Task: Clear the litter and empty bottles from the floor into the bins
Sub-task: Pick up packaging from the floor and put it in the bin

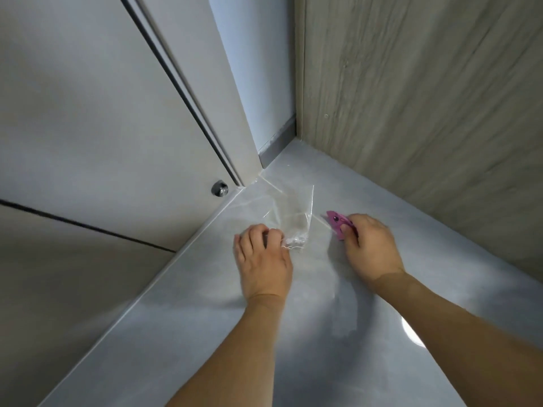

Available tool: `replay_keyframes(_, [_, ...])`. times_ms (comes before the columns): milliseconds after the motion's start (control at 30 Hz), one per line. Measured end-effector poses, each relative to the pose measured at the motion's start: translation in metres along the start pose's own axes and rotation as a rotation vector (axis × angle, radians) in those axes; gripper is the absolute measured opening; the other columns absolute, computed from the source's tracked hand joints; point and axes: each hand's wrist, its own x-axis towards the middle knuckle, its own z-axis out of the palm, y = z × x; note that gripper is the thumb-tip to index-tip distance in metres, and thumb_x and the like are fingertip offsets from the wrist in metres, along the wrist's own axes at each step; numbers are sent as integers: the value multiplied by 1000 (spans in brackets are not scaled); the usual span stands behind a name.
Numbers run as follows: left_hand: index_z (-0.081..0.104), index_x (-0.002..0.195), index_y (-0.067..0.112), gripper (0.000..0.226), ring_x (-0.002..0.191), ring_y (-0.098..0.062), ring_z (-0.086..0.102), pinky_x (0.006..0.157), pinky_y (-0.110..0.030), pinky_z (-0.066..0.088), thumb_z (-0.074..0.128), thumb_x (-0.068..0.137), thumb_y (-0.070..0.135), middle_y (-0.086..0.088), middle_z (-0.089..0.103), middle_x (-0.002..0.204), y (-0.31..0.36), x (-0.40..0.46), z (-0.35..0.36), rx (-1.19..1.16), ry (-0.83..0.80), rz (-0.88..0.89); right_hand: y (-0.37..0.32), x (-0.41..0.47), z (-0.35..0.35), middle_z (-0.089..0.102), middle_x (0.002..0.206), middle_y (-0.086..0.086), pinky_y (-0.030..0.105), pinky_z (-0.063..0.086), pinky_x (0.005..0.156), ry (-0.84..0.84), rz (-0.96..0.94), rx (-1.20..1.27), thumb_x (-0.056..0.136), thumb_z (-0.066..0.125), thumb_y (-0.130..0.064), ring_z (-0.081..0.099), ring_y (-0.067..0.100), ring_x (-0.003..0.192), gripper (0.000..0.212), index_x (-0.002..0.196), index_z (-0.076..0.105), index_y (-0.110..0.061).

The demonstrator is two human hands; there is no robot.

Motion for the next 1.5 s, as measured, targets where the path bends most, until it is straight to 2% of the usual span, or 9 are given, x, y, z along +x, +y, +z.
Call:
replay_keyframes(267, [62,99,19,18,102,-32,51,101,-44,41,61,82,13,-4,55,109,9,-4,-14,22,-45,-75,-12,-50,-67,59,89,2,30,36,62,-102,41,195,96,48,-23,52,24,78,11,100,57,-18])
replay_keyframes(433, [57,106,14,17,100,-32,52,83,-40,44,44,96,16,-8,58,109,44,-19,-57,6,-266,-31,-21,-80,-124,60,85,3,36,46,68,-57,43,257,91,54,-23,56,27,80,8,96,53,-16])
replay_keyframes(567, [50,95,14,12,86,-37,60,66,-37,41,38,98,14,-13,64,92,80,-24,-102,-26,-272,54,-16,-103,-172,65,83,8,42,53,69,25,31,379,88,56,-24,63,30,76,12,91,50,-13])
replay_keyframes(767, [39,97,17,11,81,-35,60,70,-42,50,34,97,27,-12,66,95,144,-29,-175,-204,-307,151,-5,-139,-250,67,78,5,31,47,58,95,8,351,96,44,-25,63,25,71,21,92,57,-8])
replay_keyframes(933, [49,96,18,25,86,-27,65,81,-44,52,35,93,38,-3,70,88,199,-42,-228,-458,-313,197,2,-165,-319,68,83,10,28,40,55,140,-26,219,93,51,-17,58,24,73,20,91,68,-7])
replay_keyframes(1067, [58,91,19,17,85,-23,66,81,-48,54,44,94,28,0,69,88,235,-54,-253,-622,-282,218,15,-183,-366,65,86,5,30,50,73,177,-29,197,87,56,-11,63,25,85,15,94,70,-11])
replay_keyframes(1267, [58,95,20,10,75,-26,68,68,-41,56,49,94,15,-10,69,90,301,-65,-297,-904,-244,172,76,-203,-462,65,74,11,35,52,65,146,194,154,86,52,0,57,25,62,19,94,69,-6])
replay_keyframes(1367, [61,99,14,16,82,-24,67,74,-45,56,53,86,17,-9,70,95,341,-69,-313,-974,-292,190,119,-214,-493,64,87,14,35,50,69,216,316,114,87,55,-6,56,27,73,17,98,68,-3])
replay_keyframes(1500, [63,103,2,18,73,-20,61,59,-34,51,50,90,4,-9,64,88,401,-81,-317,-1041,-397,216,171,-223,-490,69,97,20,40,55,80,249,457,52,87,49,-4,63,34,82,25,98,71,2])
